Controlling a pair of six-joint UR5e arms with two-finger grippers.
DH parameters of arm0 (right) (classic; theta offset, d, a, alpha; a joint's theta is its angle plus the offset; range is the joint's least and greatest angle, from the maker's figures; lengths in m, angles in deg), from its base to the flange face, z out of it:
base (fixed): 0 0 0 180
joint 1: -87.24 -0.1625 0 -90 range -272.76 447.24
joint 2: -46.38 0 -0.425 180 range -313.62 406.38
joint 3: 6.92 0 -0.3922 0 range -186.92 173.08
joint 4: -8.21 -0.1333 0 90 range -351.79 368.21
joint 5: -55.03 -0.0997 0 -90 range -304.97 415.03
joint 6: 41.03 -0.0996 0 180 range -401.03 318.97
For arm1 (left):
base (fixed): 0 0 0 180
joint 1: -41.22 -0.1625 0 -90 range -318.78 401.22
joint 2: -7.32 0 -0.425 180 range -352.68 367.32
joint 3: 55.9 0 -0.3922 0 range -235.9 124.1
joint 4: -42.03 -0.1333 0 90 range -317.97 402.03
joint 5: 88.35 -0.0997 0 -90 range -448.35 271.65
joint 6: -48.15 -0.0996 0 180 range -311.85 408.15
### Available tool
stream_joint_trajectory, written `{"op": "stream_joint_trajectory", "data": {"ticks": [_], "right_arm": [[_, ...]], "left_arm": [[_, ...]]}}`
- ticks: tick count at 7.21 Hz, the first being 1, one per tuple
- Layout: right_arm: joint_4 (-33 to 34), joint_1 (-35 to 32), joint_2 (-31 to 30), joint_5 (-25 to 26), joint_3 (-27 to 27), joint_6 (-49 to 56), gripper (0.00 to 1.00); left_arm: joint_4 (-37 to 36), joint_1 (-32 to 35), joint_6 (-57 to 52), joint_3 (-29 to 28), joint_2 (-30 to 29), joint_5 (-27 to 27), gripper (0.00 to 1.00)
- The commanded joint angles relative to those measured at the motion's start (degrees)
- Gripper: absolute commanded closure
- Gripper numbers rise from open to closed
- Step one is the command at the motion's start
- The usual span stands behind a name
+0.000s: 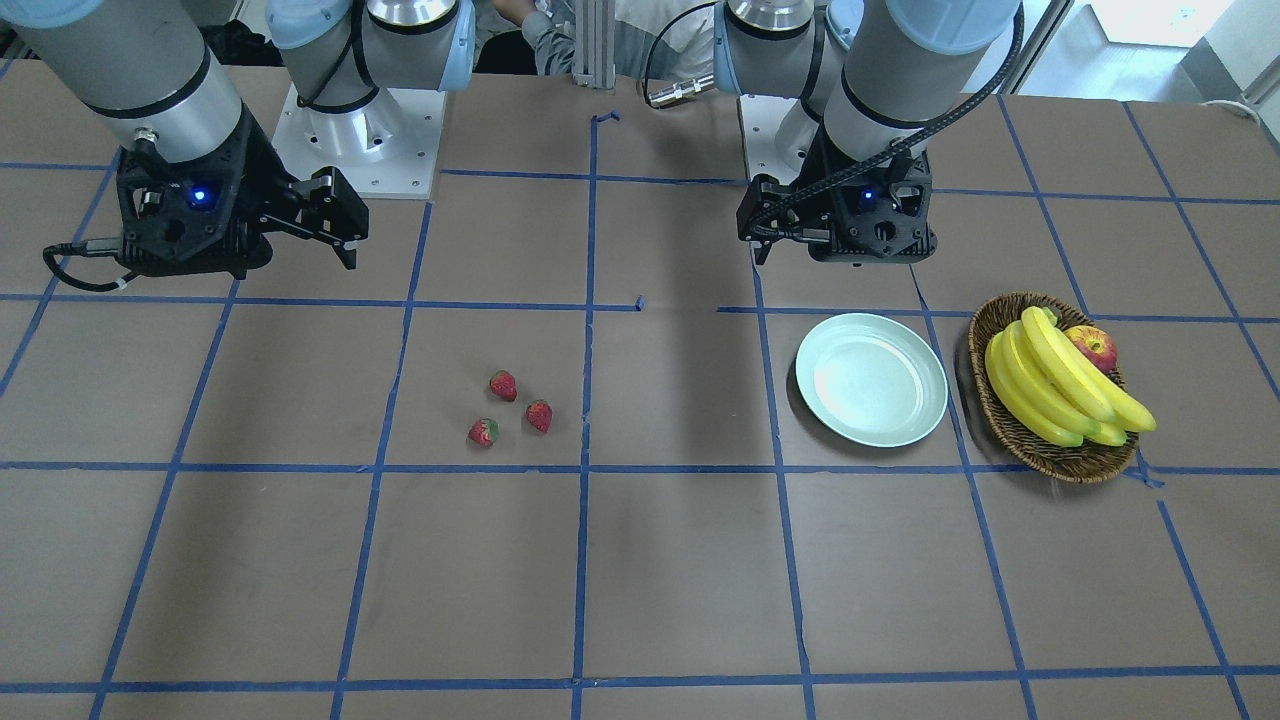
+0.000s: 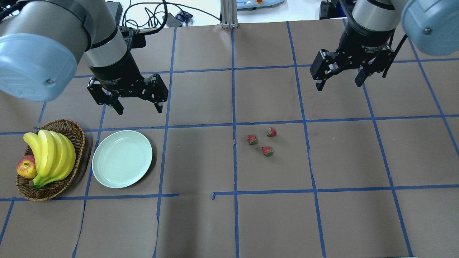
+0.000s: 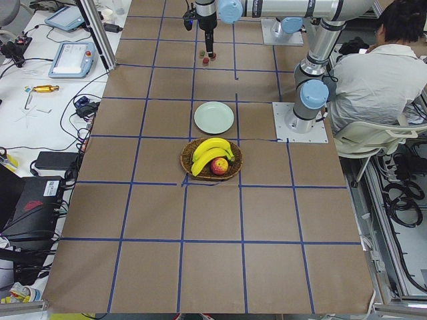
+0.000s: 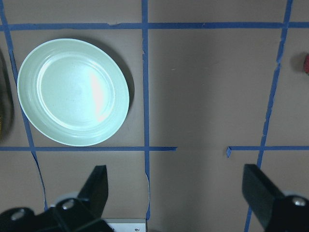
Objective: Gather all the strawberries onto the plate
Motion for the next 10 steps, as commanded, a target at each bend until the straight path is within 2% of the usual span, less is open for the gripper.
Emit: {"op": "stream_joint_trajectory", "data": {"ticks": [1, 2, 3, 4, 10], "right_arm": [[0.05, 0.01, -0.15, 0.85, 0.11, -0.08, 0.00], [0.13, -0.08, 0.03, 0.85, 0.02, -0.43, 0.00], [0.14, -0.08, -0.23, 0.68, 0.20, -6.87, 0.00], [0.83, -0.26, -0.32, 0.33, 0.37, -9.02, 0.00], [0.84, -0.61, 0.29, 1.03, 0.11, -8.34, 0.00]], "left_arm": [[-0.69, -0.09, -0.09, -0.01, -0.08, -0.03, 0.00], [-0.70, -0.09, -0.09, -0.01, 0.01, -0.21, 0.00], [-0.61, -0.09, -0.09, -0.01, 0.36, -0.30, 0.00], [-0.53, -0.09, -0.17, 0.17, 0.45, -0.30, 0.00], [-0.44, -0.09, -0.17, -0.01, 0.80, -1.17, 0.00]]}}
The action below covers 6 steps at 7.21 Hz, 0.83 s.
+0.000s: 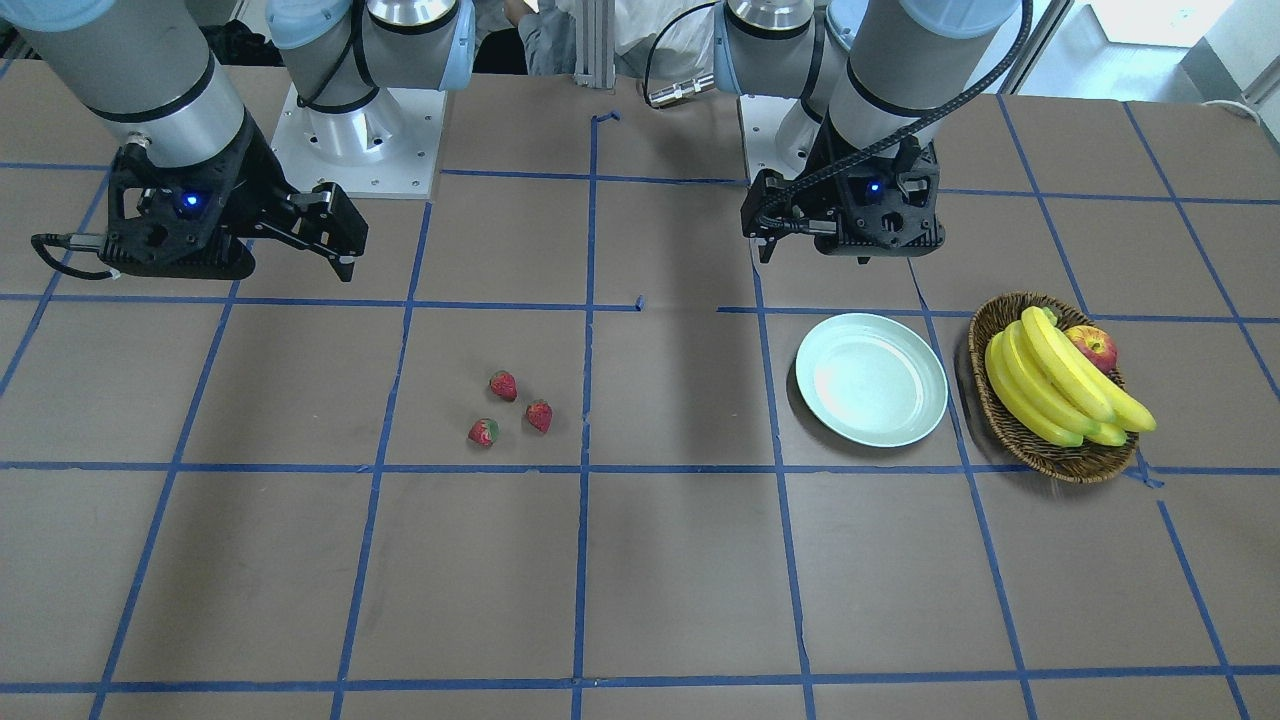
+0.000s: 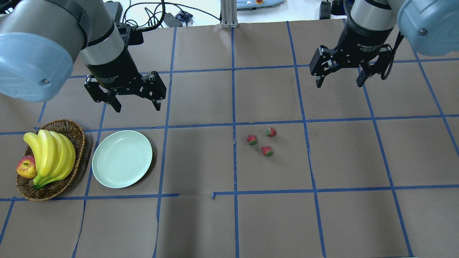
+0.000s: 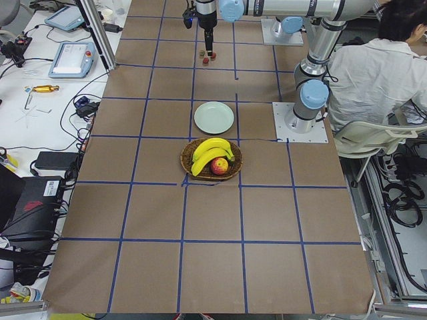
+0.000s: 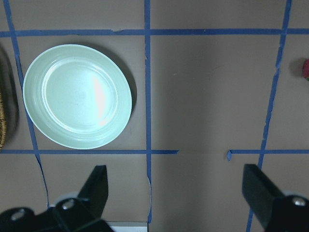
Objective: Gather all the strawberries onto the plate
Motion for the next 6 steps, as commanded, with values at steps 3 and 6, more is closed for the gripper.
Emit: {"op": "stream_joint_trajectory", "data": {"ticks": [3, 6], "right_arm": [[-0.28, -0.15, -0.07, 0.21, -0.05, -0.13, 0.00], [0.07, -0.06, 0.89, -0.05, -0.23, -0.13, 0.00]], "left_arm": [[-0.09, -1.10, -0.16, 0.02, -0.05, 0.52, 0.00], [0.00, -0.75, 0.11, 0.19, -0.05, 0.61, 0.00]]}}
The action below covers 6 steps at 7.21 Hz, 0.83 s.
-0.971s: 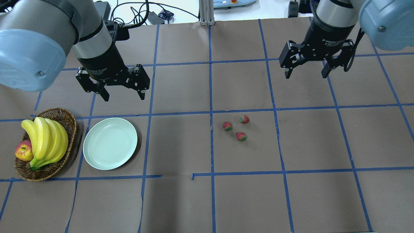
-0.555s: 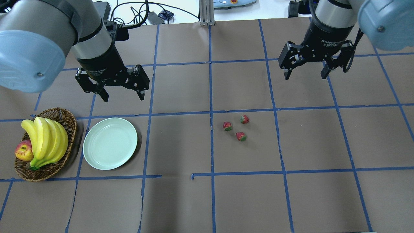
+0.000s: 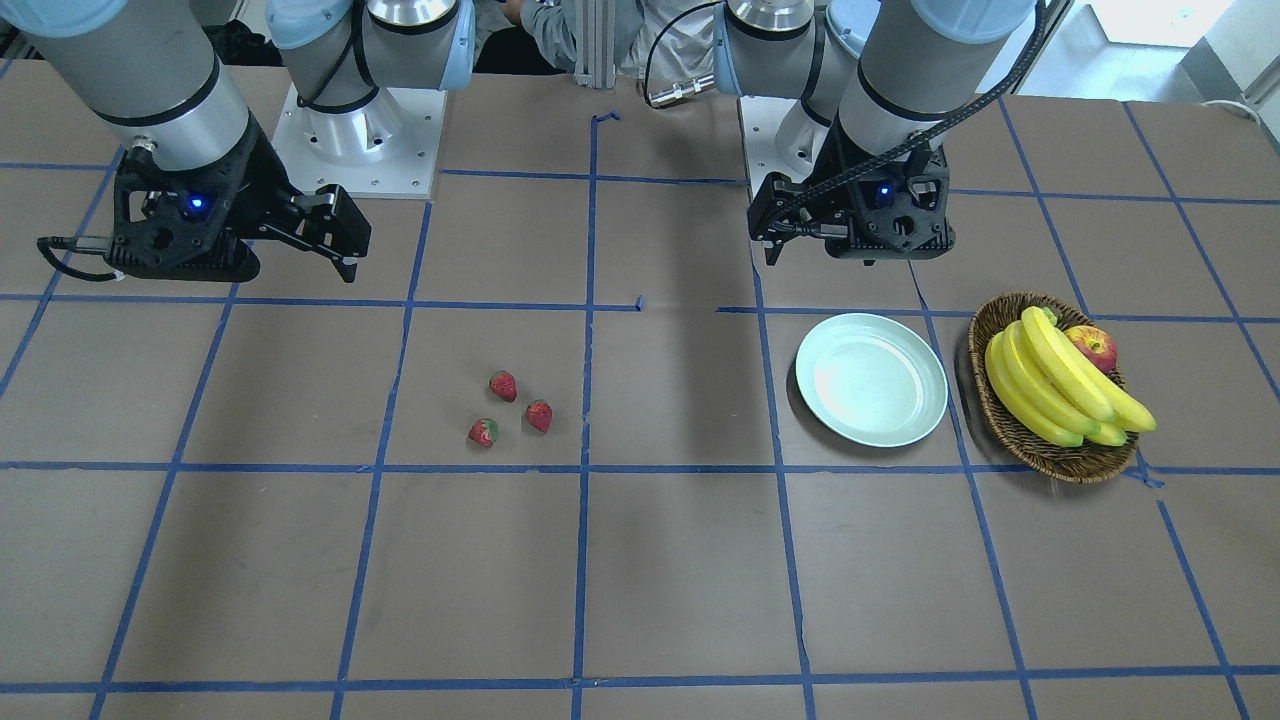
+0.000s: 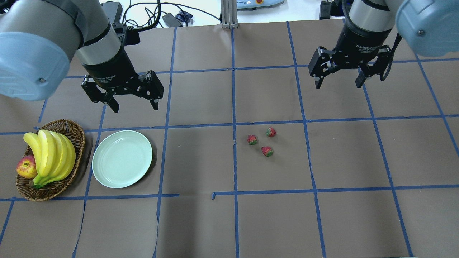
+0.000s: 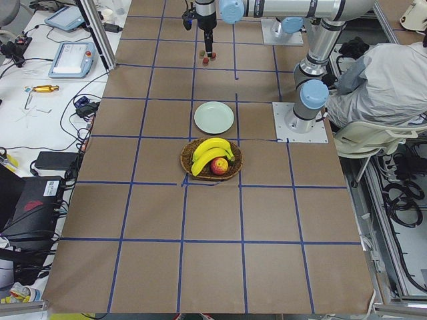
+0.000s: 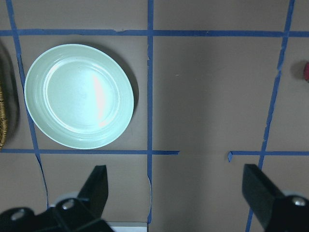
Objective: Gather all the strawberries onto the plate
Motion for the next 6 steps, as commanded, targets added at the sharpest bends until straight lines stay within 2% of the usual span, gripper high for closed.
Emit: {"op": "stream_joint_trajectory", "data": {"ticks": [1, 4, 6], "right_arm": [[0.02, 0.08, 1.06, -0.17, 0.02, -0.52, 0.00], [-0.41, -0.10, 1.33, -0.08, -0.24, 0.17, 0.00], [0.28, -0.97, 2.64, -0.69, -2.43, -0.26, 0.00]], "left_arm": [[0.01, 0.13, 0.08, -0.04, -0.01, -0.02, 0.00], [0.01, 0.13, 0.17, 0.13, -0.01, -0.02, 0.00], [-0.08, 0.39, 0.34, 0.92, -0.01, -0.02, 0.00]]}}
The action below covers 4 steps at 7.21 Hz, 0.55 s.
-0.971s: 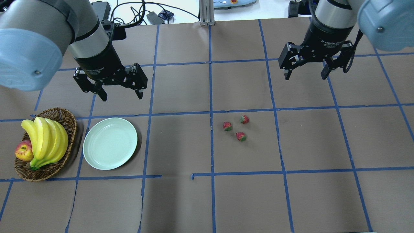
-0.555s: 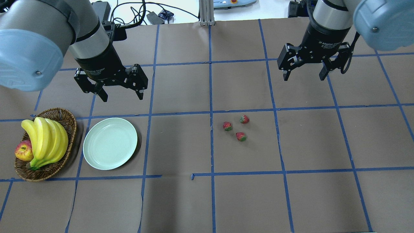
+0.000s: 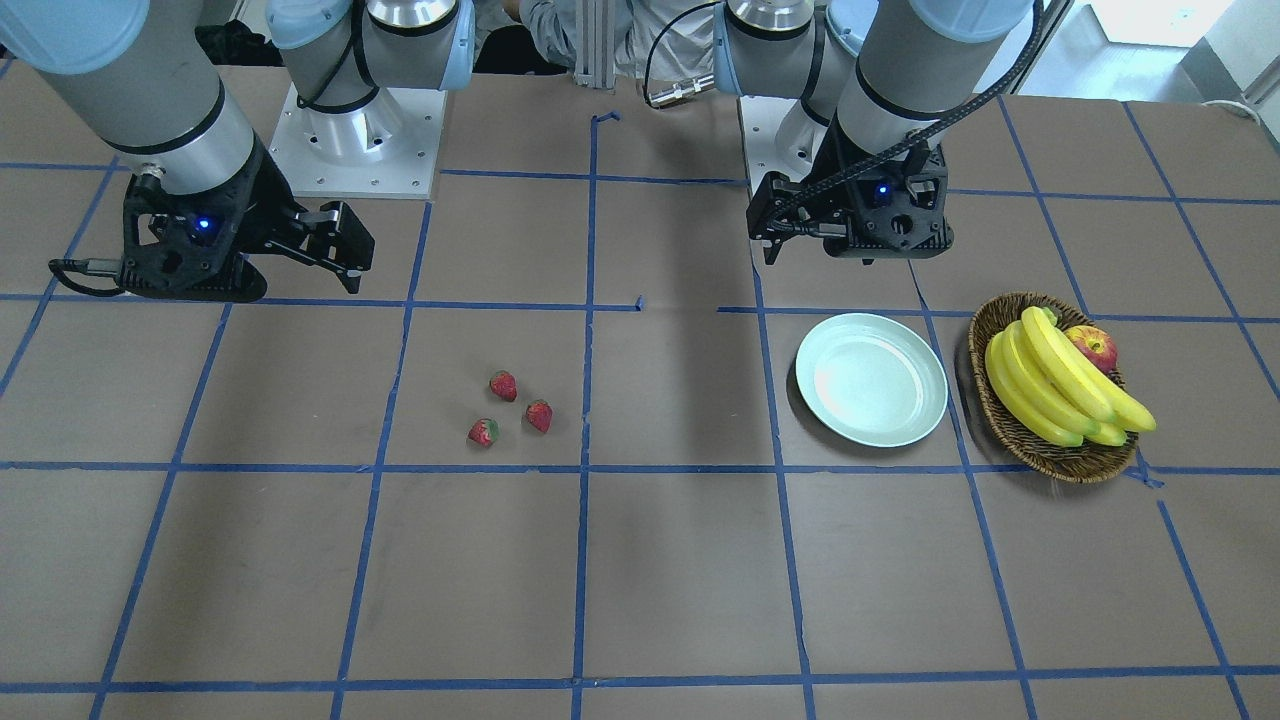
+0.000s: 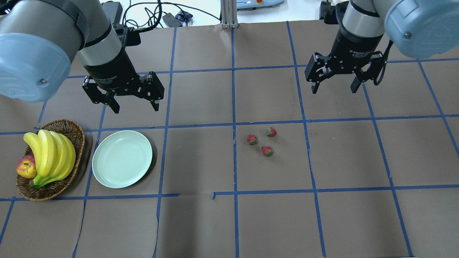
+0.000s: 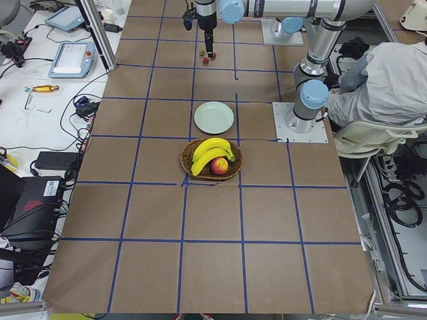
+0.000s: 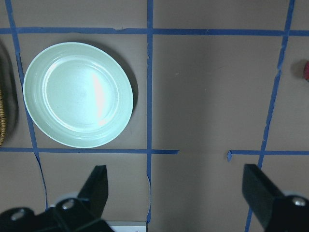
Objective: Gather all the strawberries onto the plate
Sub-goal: 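Move the right gripper over the cluster of red strawberries and lower it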
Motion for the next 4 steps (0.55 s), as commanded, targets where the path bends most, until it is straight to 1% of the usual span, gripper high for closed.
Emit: {"op": "stream_joint_trajectory", "data": {"ticks": [1, 3, 4], "right_arm": [[1.46, -0.60, 2.06, -0.40, -1.88, -0.59, 0.00], [4.35, -0.69, 2.86, -0.49, -3.99, -1.30, 0.00], [6.80, -1.21, 4.09, -0.40, -5.31, -4.26, 0.00]], "left_arm": [[-0.07, 0.28, 2.53, 0.62, -0.01, -0.09, 0.00], [-0.07, 0.37, 3.70, 0.88, -0.10, 0.00, 0.00], [-0.07, 0.37, 3.53, 0.97, -0.10, 0.09, 0.00]]}}
